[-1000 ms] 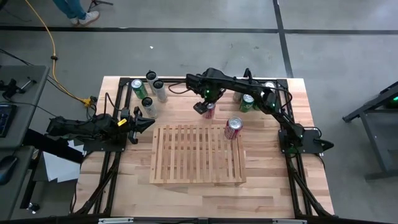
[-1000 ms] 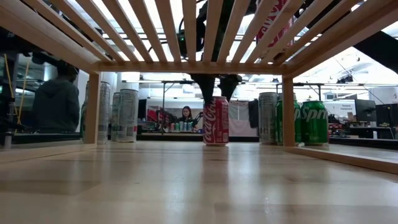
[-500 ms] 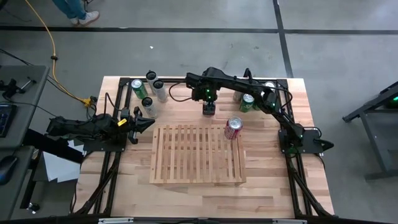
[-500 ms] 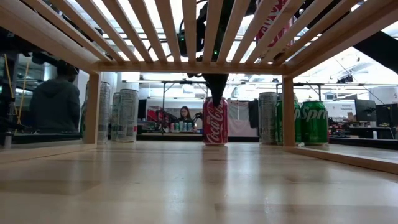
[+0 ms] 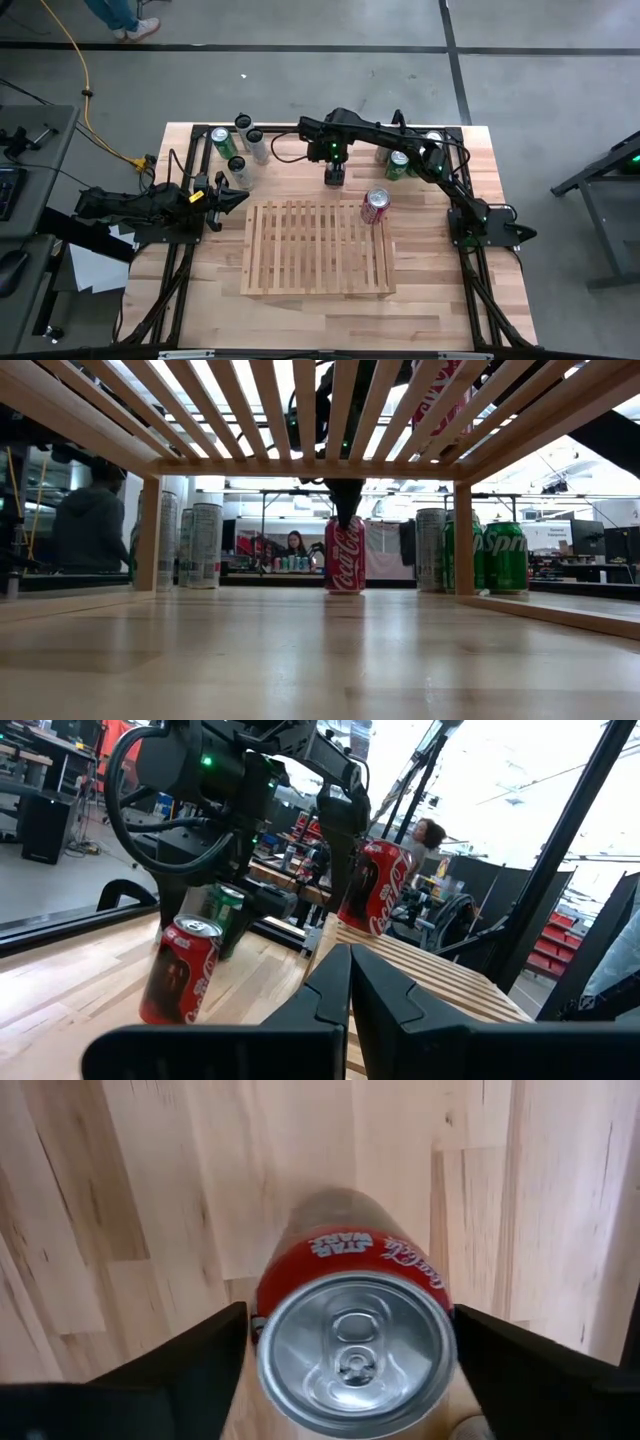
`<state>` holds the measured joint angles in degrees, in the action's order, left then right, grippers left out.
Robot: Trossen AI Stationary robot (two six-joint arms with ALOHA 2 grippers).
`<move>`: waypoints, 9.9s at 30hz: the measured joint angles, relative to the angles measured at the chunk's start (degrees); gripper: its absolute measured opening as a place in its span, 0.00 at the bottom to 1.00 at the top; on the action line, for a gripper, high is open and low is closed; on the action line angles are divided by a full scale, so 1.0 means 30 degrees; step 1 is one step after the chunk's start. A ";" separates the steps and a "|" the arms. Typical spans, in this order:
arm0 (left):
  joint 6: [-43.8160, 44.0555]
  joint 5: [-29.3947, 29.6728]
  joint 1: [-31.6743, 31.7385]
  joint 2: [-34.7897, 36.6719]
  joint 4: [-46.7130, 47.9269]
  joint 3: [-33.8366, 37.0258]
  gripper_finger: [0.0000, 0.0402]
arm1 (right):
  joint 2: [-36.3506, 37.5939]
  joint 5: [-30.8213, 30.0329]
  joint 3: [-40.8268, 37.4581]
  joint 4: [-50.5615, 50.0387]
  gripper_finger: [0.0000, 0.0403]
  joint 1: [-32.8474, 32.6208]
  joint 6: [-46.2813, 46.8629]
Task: Place canned beverage on shelf
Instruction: Put the red-white soda can on the shelf aligned with the other red-white soda can
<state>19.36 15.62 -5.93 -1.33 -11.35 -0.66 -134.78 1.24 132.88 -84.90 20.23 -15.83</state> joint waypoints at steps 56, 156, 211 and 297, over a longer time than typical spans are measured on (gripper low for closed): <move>-0.0001 0.0000 0.0004 0.0001 -0.0003 0.0003 0.01 | 1.1953 0.1564 0.0095 -0.1683 0.66 -1.2857 1.2182; -0.0001 0.0000 0.0002 0.0000 -0.0007 0.0004 0.01 | 1.4098 -0.2300 -0.8342 -0.0506 0.76 -1.1861 1.1610; -0.0001 0.0000 0.0000 -0.0006 -0.0007 -0.0001 0.01 | 1.4114 -0.3630 -0.2526 0.0316 0.40 -1.1945 1.1717; -0.0001 0.0000 0.0000 -0.0006 0.0003 0.0006 0.01 | 2.1252 -0.3161 -1.8906 0.4631 0.00 -1.3617 1.6777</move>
<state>19.35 15.62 -5.93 -1.34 -11.35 -0.64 -71.02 -8.25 76.16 -71.01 -20.62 34.50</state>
